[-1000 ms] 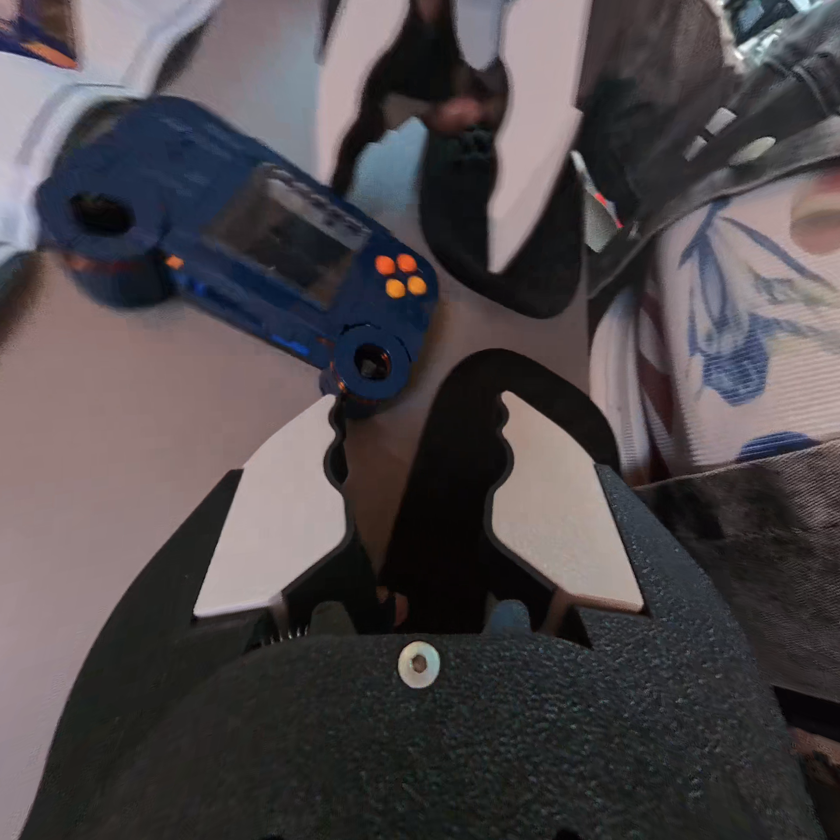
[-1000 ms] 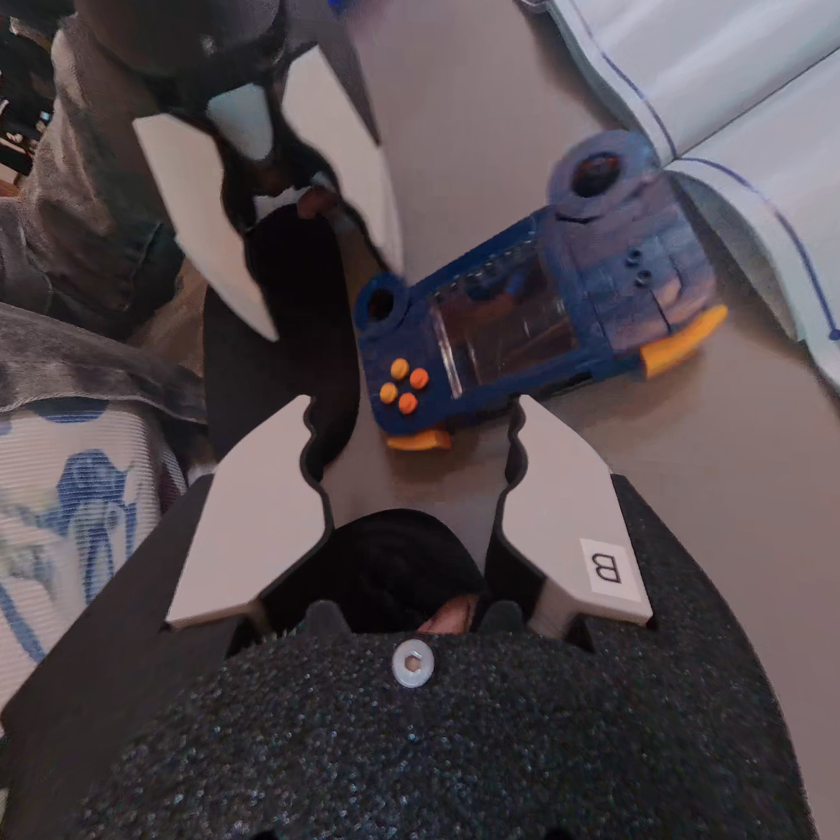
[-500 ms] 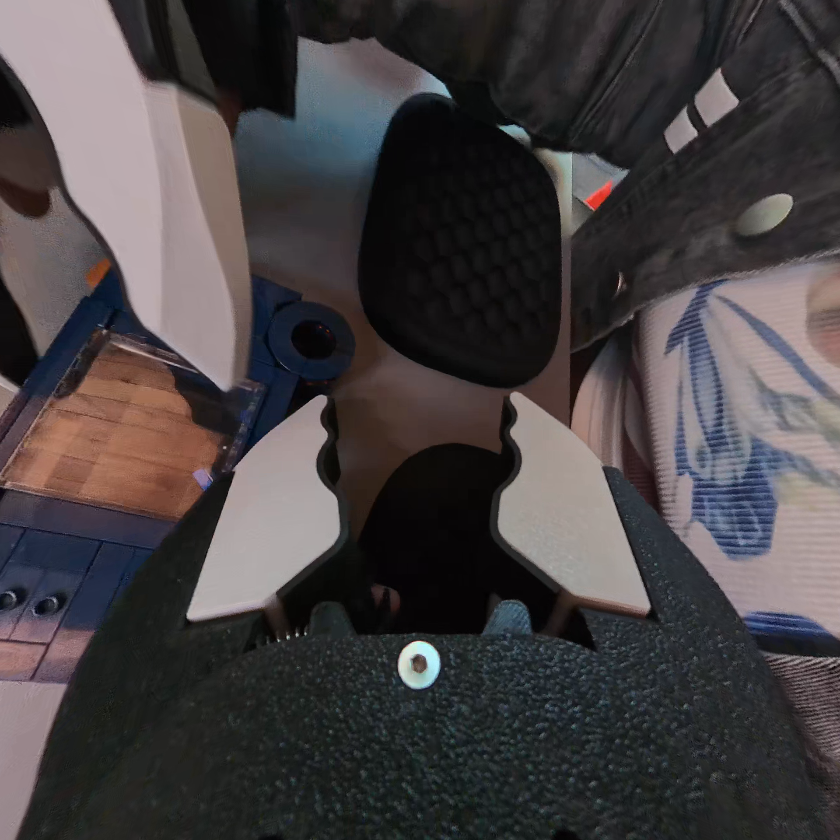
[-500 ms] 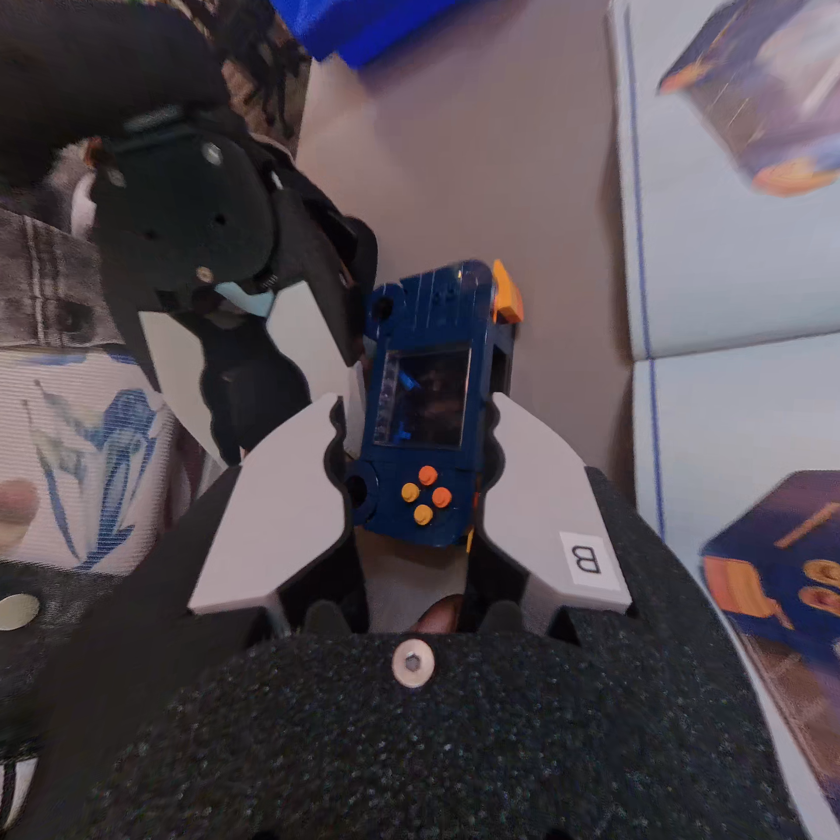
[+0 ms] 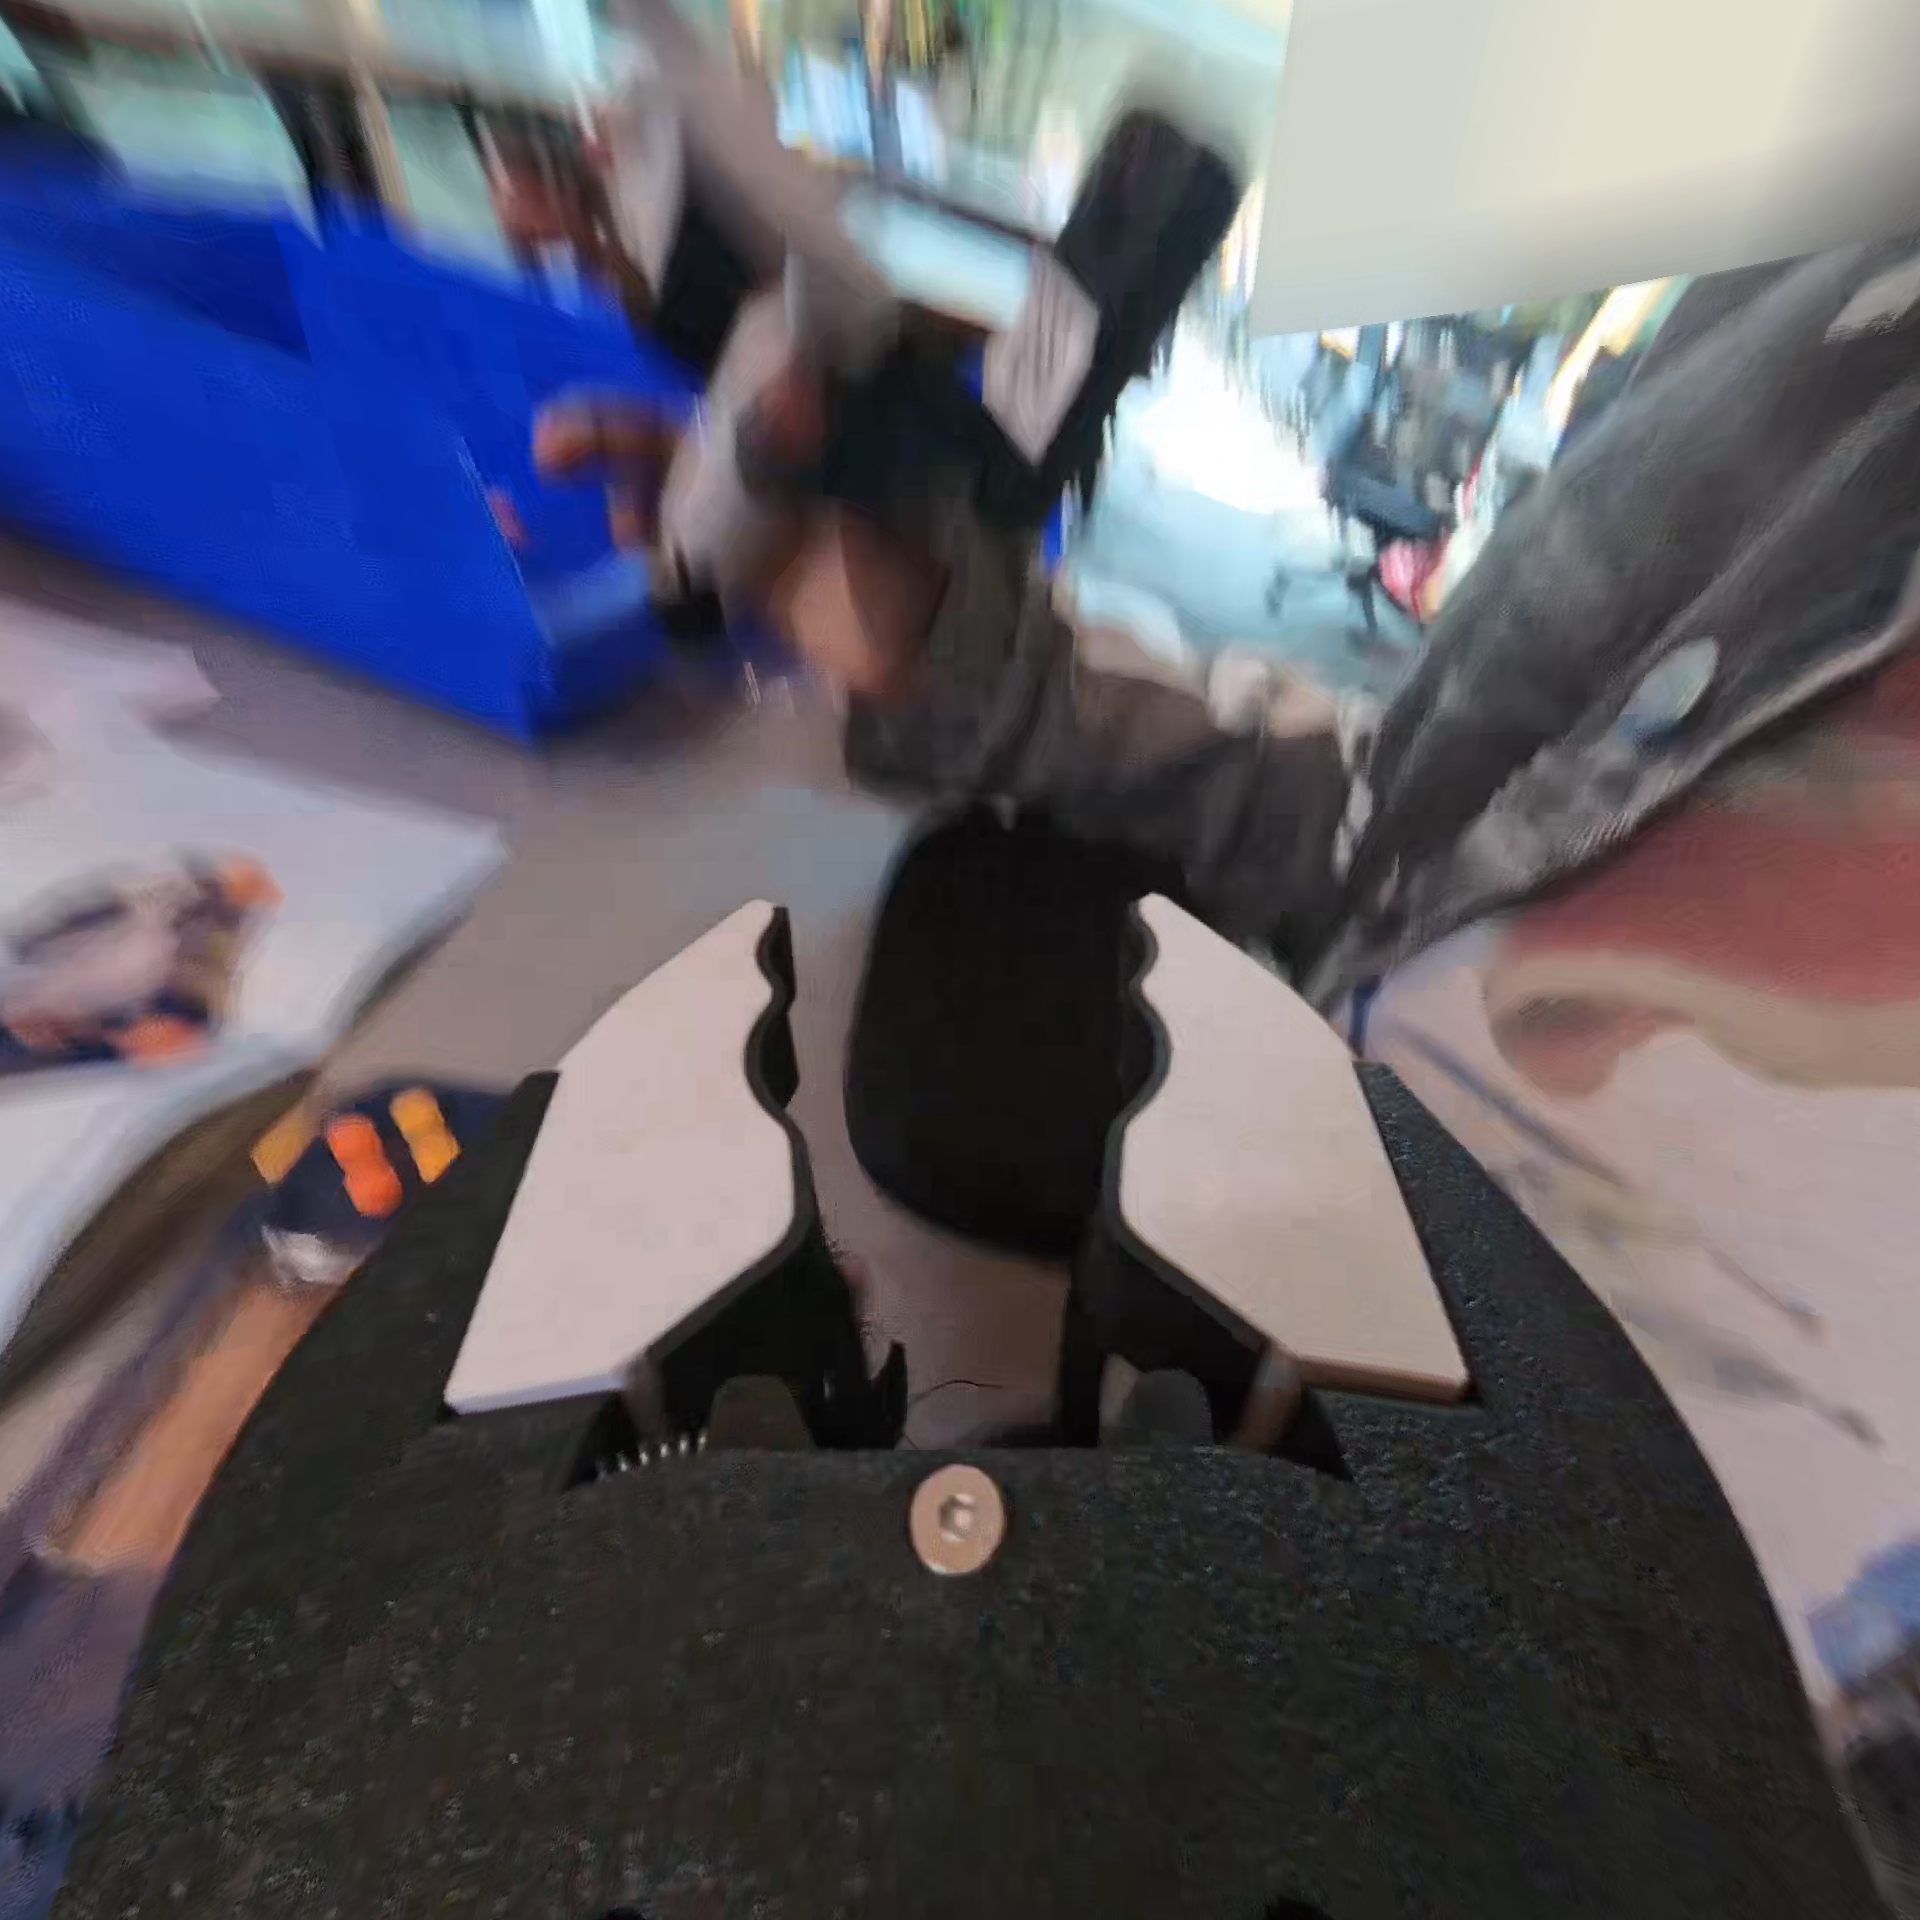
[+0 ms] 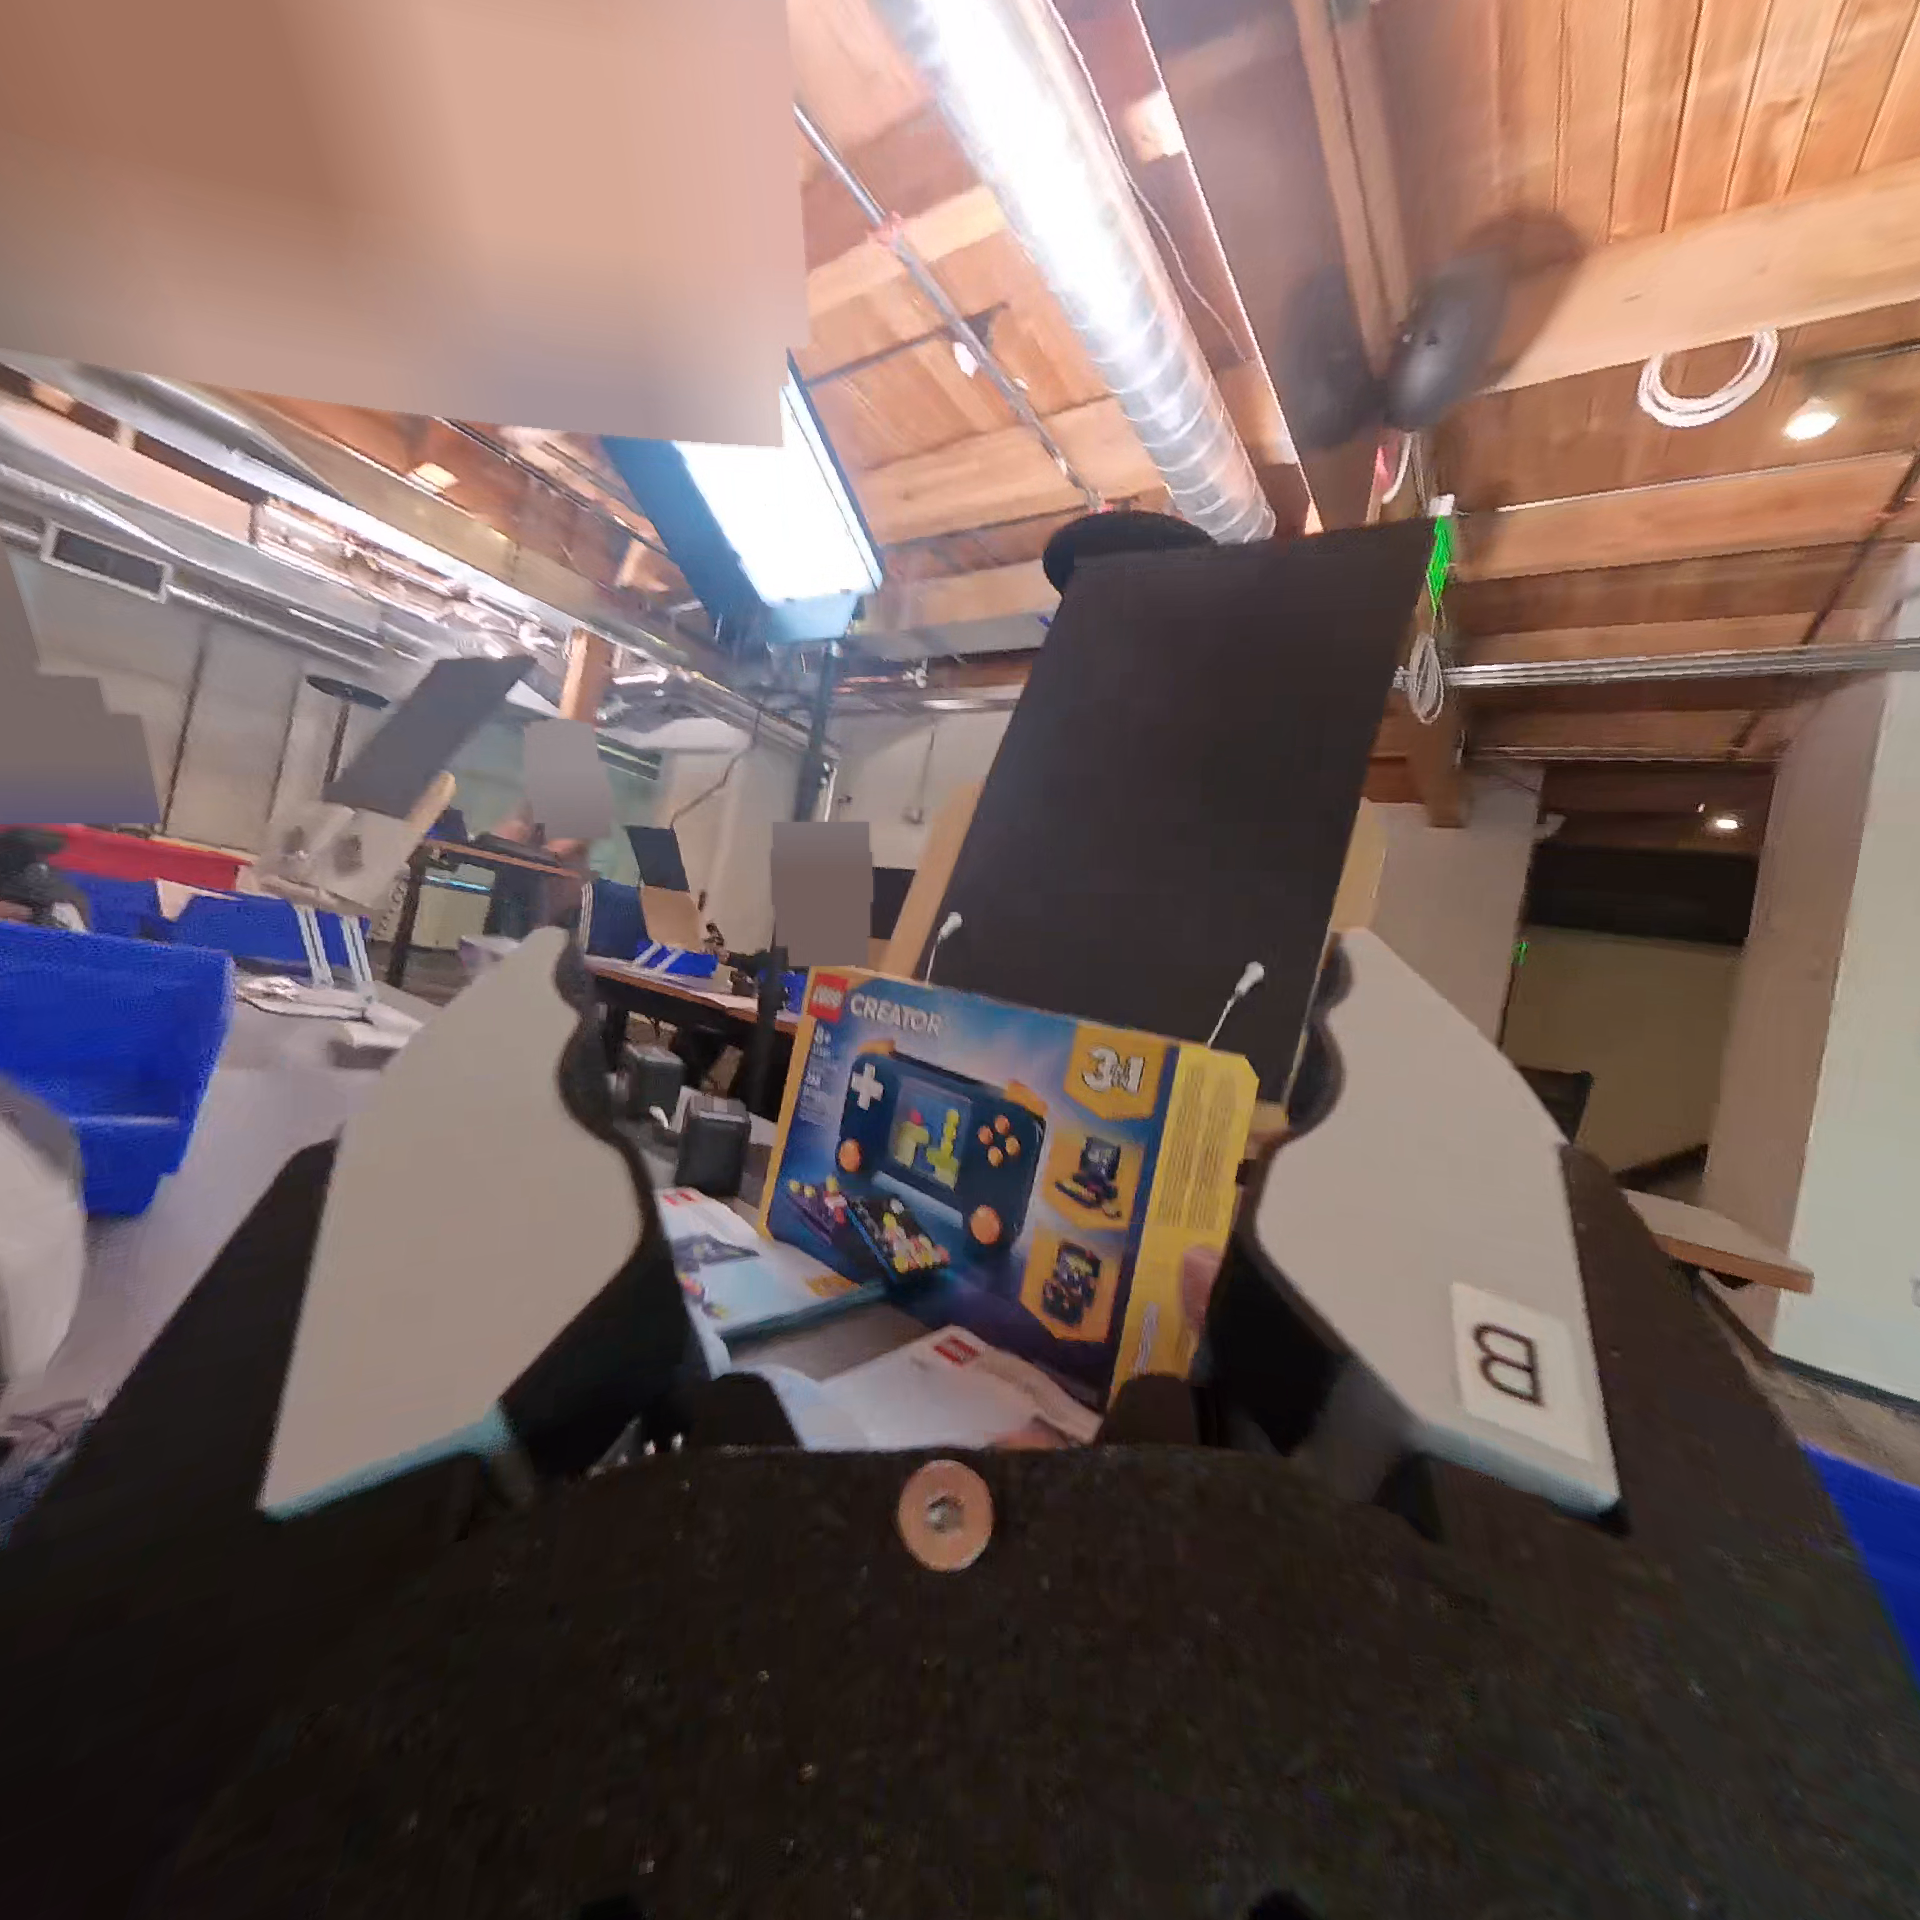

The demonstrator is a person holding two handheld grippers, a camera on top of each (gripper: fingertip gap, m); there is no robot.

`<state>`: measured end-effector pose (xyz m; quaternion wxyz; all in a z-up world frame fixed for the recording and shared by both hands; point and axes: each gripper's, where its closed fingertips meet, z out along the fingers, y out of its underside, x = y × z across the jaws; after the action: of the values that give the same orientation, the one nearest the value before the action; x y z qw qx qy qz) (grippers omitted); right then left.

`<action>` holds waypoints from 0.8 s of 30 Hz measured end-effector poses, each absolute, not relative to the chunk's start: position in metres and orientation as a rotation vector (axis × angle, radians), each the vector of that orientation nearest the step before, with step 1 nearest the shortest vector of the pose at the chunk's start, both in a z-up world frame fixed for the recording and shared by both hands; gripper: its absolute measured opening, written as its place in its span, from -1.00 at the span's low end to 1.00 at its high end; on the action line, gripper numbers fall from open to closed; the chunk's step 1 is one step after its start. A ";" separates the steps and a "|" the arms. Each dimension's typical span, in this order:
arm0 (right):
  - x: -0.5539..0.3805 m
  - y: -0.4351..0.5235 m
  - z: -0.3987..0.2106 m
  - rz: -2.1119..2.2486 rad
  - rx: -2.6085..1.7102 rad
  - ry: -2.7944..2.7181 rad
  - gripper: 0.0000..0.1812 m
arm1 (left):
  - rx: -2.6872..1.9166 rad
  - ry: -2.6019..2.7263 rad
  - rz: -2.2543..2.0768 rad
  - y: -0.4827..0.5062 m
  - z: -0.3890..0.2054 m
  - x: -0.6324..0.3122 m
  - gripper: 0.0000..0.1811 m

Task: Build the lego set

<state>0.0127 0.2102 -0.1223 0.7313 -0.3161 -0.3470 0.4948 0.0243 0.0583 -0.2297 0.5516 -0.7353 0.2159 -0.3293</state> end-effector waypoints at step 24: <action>0.031 0.250 -0.155 1.006 -0.918 -0.668 -1.00 | -1.131 0.032 0.322 0.055 -0.158 -0.145 -1.00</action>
<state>0.0310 0.2505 -0.1553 0.7259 -0.4163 -0.3030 0.4560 -0.1446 0.0550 -0.1585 0.8319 -0.5335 0.0151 0.1518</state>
